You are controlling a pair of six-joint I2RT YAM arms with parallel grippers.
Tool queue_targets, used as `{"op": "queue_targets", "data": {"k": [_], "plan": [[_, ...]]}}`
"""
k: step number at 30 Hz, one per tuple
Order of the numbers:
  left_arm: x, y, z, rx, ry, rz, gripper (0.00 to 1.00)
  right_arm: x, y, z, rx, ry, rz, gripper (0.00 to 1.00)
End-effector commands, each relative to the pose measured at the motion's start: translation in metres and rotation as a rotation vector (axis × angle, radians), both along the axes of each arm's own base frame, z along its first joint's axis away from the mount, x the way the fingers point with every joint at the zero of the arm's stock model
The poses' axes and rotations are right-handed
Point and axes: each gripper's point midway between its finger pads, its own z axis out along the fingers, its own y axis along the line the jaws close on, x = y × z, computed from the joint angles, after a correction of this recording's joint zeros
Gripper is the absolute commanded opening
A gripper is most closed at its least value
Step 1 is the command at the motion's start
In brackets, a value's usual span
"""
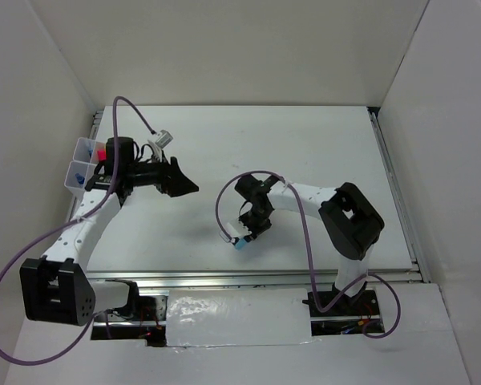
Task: Sort the stationery into containers
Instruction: Grab a piece of stationery with the right arm, then pass the stationery from the right arm to the left
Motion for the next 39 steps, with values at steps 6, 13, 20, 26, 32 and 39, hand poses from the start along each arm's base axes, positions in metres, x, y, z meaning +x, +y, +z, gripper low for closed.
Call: {"op": "queue_targets", "data": {"k": [6, 13, 20, 26, 32, 39], "plan": [[-0.003, 0.006, 0.063, -0.025, -0.372, -0.016, 0.82, 0.006, 0.017, 0.101, 0.304, 0.179, -0.313, 0.11], [-0.036, -0.008, 0.083, 0.149, -0.734, -0.359, 0.75, -0.034, 0.022, 0.208, 0.56, 0.372, -0.396, 0.08], [-0.072, -0.039, 0.065, 0.366, -0.976, -0.645, 0.78, -0.07, 0.029, 0.238, 0.618, 0.583, -0.411, 0.08], [-0.097, -0.058, 0.061, 0.464, -1.117, -0.818, 0.79, -0.08, 0.026, 0.231, 0.571, 0.729, -0.435, 0.08], [-0.12, -0.077, 0.074, 0.427, -1.253, -0.834, 0.77, -0.085, 0.026, 0.223, 0.545, 0.754, -0.42, 0.08], [-0.131, -0.092, 0.073, 0.395, -1.273, -0.885, 0.72, -0.09, 0.029, 0.219, 0.497, 0.799, -0.395, 0.08]]}}
